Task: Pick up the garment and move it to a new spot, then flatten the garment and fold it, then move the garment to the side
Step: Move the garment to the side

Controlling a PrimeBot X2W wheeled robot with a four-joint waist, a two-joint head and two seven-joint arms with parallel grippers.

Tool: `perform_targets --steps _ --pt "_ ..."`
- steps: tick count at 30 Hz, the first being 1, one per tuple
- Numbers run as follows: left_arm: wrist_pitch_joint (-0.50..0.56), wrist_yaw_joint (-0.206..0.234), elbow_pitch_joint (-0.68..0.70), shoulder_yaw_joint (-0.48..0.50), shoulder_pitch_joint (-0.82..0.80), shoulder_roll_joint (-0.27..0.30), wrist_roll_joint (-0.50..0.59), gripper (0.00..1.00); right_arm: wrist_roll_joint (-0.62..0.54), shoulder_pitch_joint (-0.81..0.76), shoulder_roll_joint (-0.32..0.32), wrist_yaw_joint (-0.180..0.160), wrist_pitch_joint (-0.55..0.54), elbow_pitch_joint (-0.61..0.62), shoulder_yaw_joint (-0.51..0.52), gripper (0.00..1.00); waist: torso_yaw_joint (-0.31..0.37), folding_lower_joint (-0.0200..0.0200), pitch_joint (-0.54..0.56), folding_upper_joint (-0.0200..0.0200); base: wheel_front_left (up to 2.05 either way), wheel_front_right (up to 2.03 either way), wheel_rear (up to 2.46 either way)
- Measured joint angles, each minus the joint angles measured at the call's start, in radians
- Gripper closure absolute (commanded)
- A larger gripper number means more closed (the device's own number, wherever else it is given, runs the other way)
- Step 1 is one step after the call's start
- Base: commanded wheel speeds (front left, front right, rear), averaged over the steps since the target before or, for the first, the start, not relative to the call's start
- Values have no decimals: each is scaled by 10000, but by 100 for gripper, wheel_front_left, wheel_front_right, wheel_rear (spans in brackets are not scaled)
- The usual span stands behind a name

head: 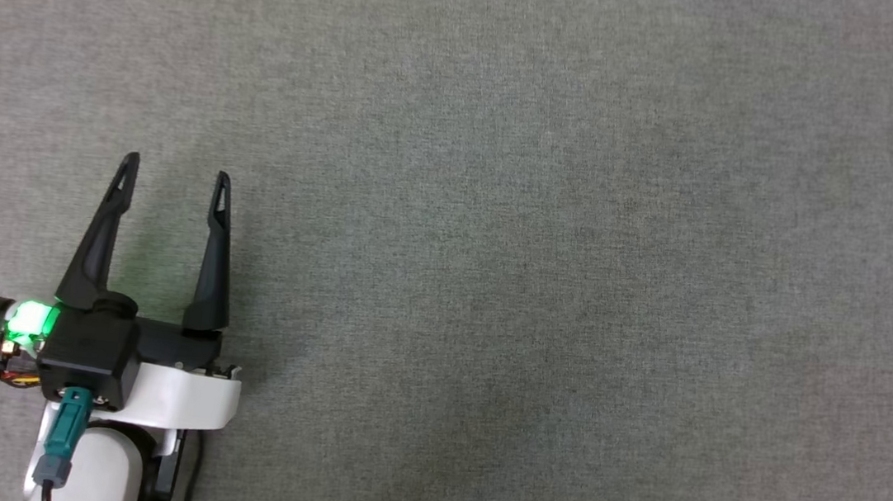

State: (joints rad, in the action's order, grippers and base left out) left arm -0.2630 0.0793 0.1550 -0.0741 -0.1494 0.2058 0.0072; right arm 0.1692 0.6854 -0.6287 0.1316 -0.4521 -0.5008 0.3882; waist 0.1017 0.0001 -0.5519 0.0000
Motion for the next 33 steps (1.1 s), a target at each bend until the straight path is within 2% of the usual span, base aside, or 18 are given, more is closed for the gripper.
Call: perform_targets --steps 7,15,26,33 --pt "0 136 -309 -159 221 -236 -100 0 -539 -203 196 -2 1083 -19 -161 0 -139 -1 820 0 0 0 0" --pt "0 293 -637 -61 1124 -385 -286 0 -265 -949 635 -2 3143 1089 -869 0 -331 -2 2186 0 0 0 0" --pt "0 207 -1001 184 2064 -548 -472 0 -516 -2475 2418 -2 5559 3513 -1868 0 -626 -3 3816 0 0 0 0" --pt "0 84 -1246 150 2303 -650 -464 0 -755 -4094 3707 -2 6466 4819 -2499 0 -937 -4 4505 0 0 0 0"
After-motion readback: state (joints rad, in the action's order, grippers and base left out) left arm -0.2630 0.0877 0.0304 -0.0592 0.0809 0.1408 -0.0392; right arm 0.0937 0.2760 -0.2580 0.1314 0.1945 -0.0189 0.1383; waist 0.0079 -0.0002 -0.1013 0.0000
